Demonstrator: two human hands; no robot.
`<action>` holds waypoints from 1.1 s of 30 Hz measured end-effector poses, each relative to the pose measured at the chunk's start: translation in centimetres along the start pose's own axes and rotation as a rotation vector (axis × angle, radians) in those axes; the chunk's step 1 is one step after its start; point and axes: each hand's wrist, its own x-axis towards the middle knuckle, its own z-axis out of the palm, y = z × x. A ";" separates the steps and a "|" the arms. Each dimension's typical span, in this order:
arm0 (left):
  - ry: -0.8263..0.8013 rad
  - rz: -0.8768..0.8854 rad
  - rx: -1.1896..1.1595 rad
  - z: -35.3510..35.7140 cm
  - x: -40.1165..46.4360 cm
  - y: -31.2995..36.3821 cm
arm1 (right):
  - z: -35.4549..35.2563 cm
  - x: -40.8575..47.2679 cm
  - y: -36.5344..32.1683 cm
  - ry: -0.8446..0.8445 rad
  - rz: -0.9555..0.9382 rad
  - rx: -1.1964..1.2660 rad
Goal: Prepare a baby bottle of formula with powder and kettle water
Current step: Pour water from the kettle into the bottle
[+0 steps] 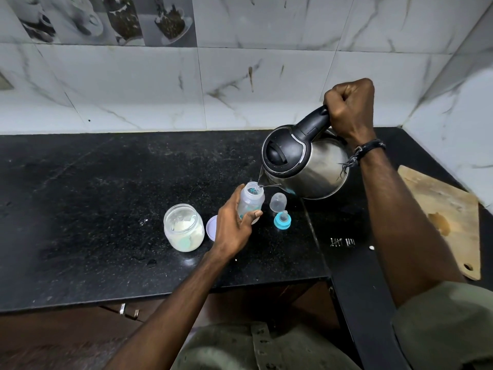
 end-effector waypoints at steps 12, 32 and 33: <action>-0.001 -0.008 -0.005 -0.1 0.1 0.3 | -0.1 0.3 -0.4 0.004 -0.012 -0.011; -0.010 -0.015 -0.016 -0.2 0.1 0.4 | 0.0 0.3 -0.5 0.006 -0.013 -0.022; -0.009 -0.016 -0.013 -0.2 0.1 0.4 | 0.0 0.3 -0.5 0.005 -0.011 -0.020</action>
